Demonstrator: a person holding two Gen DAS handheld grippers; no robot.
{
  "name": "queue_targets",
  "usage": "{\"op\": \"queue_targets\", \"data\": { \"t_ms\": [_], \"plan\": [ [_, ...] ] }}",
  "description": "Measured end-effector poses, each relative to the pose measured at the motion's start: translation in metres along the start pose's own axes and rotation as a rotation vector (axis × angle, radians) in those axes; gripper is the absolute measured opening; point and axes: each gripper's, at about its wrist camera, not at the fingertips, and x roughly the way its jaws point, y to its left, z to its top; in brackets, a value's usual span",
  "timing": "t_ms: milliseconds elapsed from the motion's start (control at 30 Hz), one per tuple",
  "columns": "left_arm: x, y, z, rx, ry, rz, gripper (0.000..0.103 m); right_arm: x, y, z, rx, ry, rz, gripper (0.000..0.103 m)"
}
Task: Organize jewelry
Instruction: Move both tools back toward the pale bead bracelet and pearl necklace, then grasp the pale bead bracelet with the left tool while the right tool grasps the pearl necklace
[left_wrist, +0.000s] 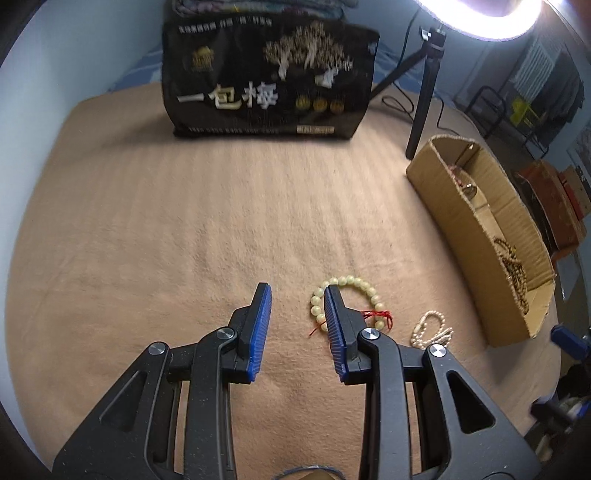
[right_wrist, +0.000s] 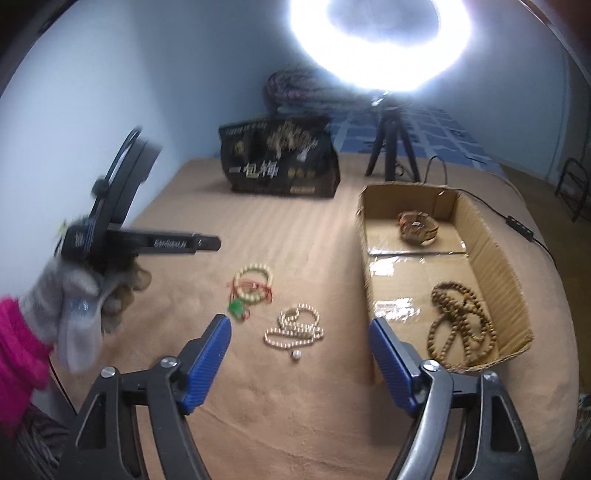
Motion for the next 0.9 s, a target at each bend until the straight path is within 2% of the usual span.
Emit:
{"op": "queue_targets", "data": {
  "t_ms": [200,667,767,833,900],
  "plan": [
    [0.019,0.002,0.000,0.021,0.038,-0.021,0.029,0.032,0.025,-0.018,-0.110,0.056,0.027,0.075],
    [0.048,-0.009,0.003,0.067,0.072,-0.053,0.029,0.088,0.023,-0.009,-0.103,0.159,-0.004,0.073],
    [0.053,-0.012,0.004,0.075,0.082,-0.051,0.021,0.096,0.024,-0.008,-0.102,0.180,-0.014,0.071],
    [0.059,-0.015,0.004,0.091,0.095,-0.041,0.021,0.099,0.025,-0.008,-0.106,0.188,-0.020,0.071],
    [0.064,-0.019,0.002,0.123,0.100,-0.007,0.016,0.101,0.027,-0.007,-0.111,0.191,-0.028,0.071]
  ]
}}
